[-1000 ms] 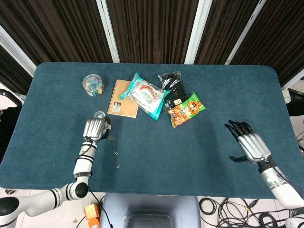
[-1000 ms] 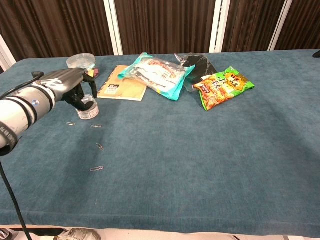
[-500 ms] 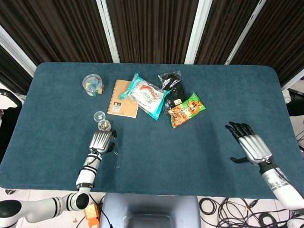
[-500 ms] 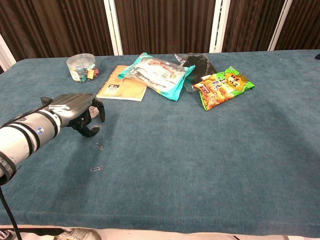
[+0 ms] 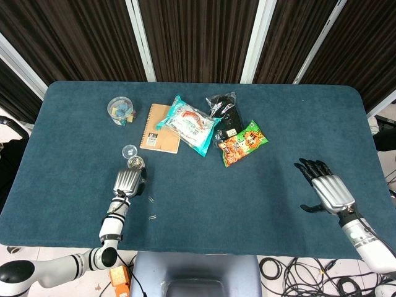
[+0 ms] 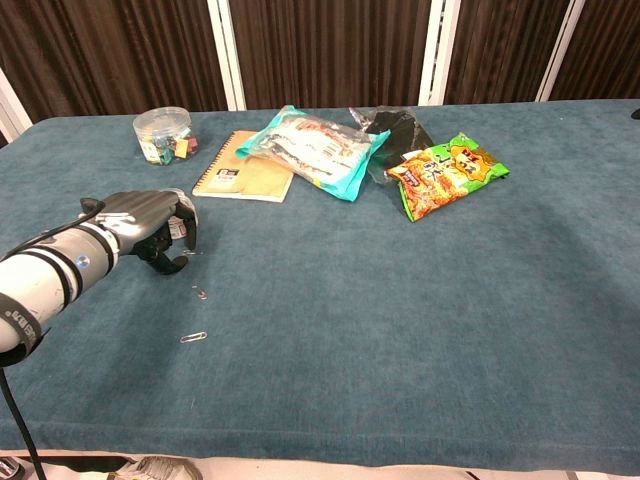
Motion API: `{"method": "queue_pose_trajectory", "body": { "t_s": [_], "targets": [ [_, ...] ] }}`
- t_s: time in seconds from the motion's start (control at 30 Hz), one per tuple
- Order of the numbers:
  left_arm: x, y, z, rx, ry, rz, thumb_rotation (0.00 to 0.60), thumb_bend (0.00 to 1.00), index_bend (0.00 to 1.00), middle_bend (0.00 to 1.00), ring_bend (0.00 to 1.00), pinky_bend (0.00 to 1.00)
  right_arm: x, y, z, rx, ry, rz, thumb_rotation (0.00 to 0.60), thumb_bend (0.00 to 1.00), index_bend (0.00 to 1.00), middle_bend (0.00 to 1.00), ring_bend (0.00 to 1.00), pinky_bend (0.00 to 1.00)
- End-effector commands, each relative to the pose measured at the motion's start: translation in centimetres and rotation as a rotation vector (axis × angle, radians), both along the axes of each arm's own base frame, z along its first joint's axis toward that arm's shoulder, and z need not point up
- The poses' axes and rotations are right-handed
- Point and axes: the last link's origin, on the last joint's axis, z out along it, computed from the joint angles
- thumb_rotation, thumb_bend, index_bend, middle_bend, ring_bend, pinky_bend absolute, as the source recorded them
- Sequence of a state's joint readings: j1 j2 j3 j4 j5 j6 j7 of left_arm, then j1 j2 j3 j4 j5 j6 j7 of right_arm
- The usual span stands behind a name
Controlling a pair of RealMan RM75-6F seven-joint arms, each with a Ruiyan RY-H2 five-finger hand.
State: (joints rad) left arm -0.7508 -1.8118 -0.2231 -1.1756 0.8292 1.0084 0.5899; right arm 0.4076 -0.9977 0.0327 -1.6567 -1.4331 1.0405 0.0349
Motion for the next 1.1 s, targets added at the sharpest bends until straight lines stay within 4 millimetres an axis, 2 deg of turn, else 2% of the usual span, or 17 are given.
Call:
{"method": "queue_pose_trajectory", "body": {
  "t_s": [0.03,0.4,0.8,1.0,1.1],
  "targets": [
    [-0.04,0.09,-0.04,-0.004,0.001,0.0,0.6,0.38,0.51,1.0,1.0,1.0,0.03,-0.02,-0.04,0.001,0.0,0.0,0.6,0.05,0.0,0.0,0.0,0.0],
    [-0.03,-0.11,-0.09,-0.016,0.007,-0.007,0.6,0.36,0.55,1.0,1.0,1.0,0.16,-0.03,-0.21,0.002,0.001,0.002,0.6,0.05,0.0,0.0,0.0,0.0],
    [0.25,-0.41,-0.34,-0.041,0.014,-0.011,0.6,0.35,0.52,1.0,1.0,1.0,0.08,-0.09,-0.2,0.001,-0.001,0.0,0.6,0.05,0.0,0.0,0.0,0.0],
    [0.3,-0.42,-0.34,-0.052,0.02,-0.006,0.6,0.35,0.57,1.0,1.0,1.0,0.04,-0.1,-0.21,0.004,-0.003,-0.001,0.6,0.05,0.0,0.0,0.0,0.0],
    [0.34,-0.38,-0.25,-0.05,0.02,-0.004,0.6,0.35,0.63,1.0,1.0,1.0,0.05,-0.14,-0.2,0.004,-0.005,0.0,0.6,0.05,0.0,0.0,0.0,0.0]
  ]
}}
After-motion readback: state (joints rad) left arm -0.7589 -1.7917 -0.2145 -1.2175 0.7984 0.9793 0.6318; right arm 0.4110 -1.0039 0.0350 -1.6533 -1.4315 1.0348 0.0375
